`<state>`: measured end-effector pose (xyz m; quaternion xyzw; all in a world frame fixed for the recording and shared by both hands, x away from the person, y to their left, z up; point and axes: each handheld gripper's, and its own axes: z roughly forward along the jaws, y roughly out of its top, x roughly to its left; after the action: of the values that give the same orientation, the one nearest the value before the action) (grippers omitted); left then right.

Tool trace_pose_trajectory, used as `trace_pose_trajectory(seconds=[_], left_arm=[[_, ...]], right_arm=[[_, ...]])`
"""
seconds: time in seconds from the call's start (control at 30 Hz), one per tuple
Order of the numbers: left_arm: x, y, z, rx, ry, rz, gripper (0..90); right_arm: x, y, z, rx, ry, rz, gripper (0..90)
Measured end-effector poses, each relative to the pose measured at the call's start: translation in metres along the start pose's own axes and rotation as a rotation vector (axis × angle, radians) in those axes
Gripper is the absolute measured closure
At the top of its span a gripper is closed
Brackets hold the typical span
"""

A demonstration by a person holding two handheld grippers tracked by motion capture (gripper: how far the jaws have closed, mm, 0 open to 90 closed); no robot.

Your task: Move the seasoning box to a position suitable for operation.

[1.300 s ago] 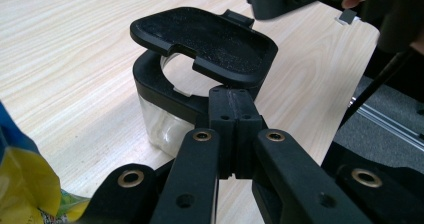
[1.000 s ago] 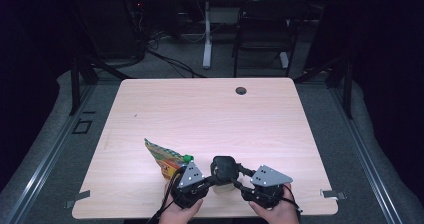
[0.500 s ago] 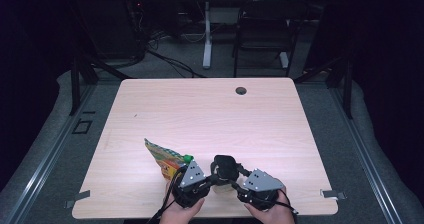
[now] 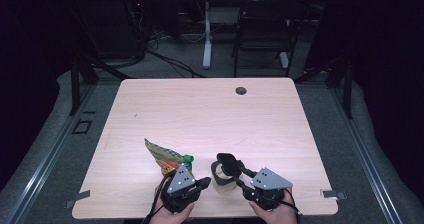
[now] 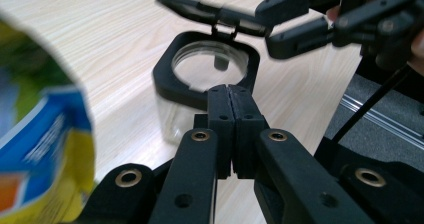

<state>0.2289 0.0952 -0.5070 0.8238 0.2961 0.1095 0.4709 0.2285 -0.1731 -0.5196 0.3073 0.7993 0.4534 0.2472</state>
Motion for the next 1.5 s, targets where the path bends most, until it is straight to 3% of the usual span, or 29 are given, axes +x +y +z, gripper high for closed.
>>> trace_pose_trajectory(seconds=[0.2, 0.37, 0.47, 0.67, 0.83, 0.87, 0.9, 0.93, 0.97, 1.0, 1.03, 1.13, 1.33, 1.5], left_arm=[[0.007, -0.009, -0.021, 0.001, 0.016, -0.002, 87.8], [0.012, -0.014, -0.034, 0.003, 0.033, 0.0, 85.7], [0.018, -0.022, -0.048, 0.003, 0.057, -0.001, 84.0], [0.025, -0.034, -0.063, 0.011, 0.081, 0.005, 82.0], [0.033, -0.045, -0.078, 0.007, 0.115, -0.009, 80.8], [0.037, -0.049, -0.083, 0.002, 0.13, -0.017, 80.6], [0.037, -0.049, -0.083, 0.002, 0.13, -0.017, 80.5], [0.042, -0.052, -0.088, -0.005, 0.149, -0.038, 80.5], [0.042, -0.052, -0.088, -0.005, 0.149, -0.038, 80.3], [0.047, -0.055, -0.093, -0.011, 0.162, -0.047, 80.3], [0.047, -0.055, -0.093, -0.011, 0.162, -0.047, 80.3], [0.054, -0.059, -0.097, -0.026, 0.18, -0.078, 79.7], [0.061, -0.062, -0.096, -0.032, 0.196, -0.101, 78.7], [0.066, -0.065, -0.096, -0.03, 0.202, -0.116, 78.4]], right_arm=[[-0.008, -0.001, -0.003, -0.025, 0.021, 0.088, 69.0], [-0.01, -0.001, -0.006, -0.036, 0.017, 0.102, 73.5], [-0.011, 0.0, -0.008, -0.051, 0.017, 0.113, 82.9], [-0.012, 0.001, -0.01, -0.067, 0.004, 0.122, 86.8], [-0.015, 0.002, -0.012, -0.074, -0.01, 0.133, 85.5], [-0.014, 0.002, -0.01, -0.062, 0.008, 0.126, 78.8], [-0.014, 0.002, -0.01, -0.062, 0.008, 0.126, 78.8], [-0.01, 0.001, -0.008, -0.053, 0.027, 0.105, 70.6], [-0.01, 0.001, -0.008, -0.053, 0.027, 0.105, 70.6], [-0.004, -0.001, -0.004, -0.033, -0.009, 0.057, 63.6], [-0.004, -0.001, -0.004, -0.033, -0.009, 0.057, 63.6], [0.001, 0.0, 0.004, -0.022, -0.068, 0.007, 56.4], [-0.004, 0.004, 0.013, -0.021, -0.102, 0.031, 65.3], [-0.007, 0.006, 0.009, -0.036, -0.09, 0.061, 71.4]])
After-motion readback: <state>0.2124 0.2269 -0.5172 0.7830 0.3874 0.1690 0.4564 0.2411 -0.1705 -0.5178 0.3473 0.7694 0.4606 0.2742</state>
